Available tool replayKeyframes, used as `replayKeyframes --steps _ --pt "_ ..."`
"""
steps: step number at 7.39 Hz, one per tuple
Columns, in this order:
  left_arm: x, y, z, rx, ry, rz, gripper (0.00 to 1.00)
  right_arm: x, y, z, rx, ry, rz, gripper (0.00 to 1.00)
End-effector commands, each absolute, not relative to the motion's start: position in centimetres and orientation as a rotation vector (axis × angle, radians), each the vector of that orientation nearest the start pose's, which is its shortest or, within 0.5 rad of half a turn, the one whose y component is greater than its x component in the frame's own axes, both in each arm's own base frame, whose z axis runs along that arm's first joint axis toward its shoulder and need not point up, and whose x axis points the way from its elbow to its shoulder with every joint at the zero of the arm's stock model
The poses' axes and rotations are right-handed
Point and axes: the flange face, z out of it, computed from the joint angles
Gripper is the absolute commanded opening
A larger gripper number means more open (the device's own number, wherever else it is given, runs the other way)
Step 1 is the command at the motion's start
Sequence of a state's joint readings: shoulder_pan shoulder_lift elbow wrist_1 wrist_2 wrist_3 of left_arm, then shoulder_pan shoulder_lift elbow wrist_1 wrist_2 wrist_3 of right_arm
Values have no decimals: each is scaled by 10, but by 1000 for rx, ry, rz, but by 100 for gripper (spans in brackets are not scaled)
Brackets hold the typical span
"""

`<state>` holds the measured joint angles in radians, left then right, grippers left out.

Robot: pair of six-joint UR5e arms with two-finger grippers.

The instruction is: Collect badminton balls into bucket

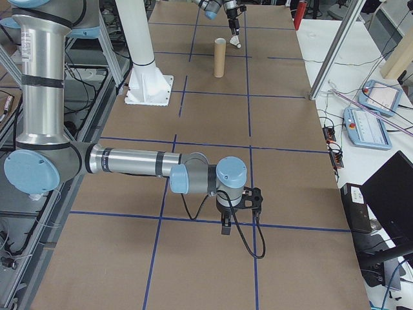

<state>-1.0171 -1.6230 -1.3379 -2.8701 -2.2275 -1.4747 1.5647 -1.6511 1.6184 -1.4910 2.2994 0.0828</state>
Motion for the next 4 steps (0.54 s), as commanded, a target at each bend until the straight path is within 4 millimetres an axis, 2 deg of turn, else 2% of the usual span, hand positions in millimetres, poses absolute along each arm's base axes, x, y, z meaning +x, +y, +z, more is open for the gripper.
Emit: replayKeyframes --steps 1,2,4 --pt "233 -487 600 56 1231 -457 100 64 -462 668 13 -730 56 100" --pt "235 -491 600 59 1233 -457 96 64 -462 668 13 -730 56 100" --pt "236 -492 604 55 1227 -459 68 64 -462 668 13 -730 56 100"
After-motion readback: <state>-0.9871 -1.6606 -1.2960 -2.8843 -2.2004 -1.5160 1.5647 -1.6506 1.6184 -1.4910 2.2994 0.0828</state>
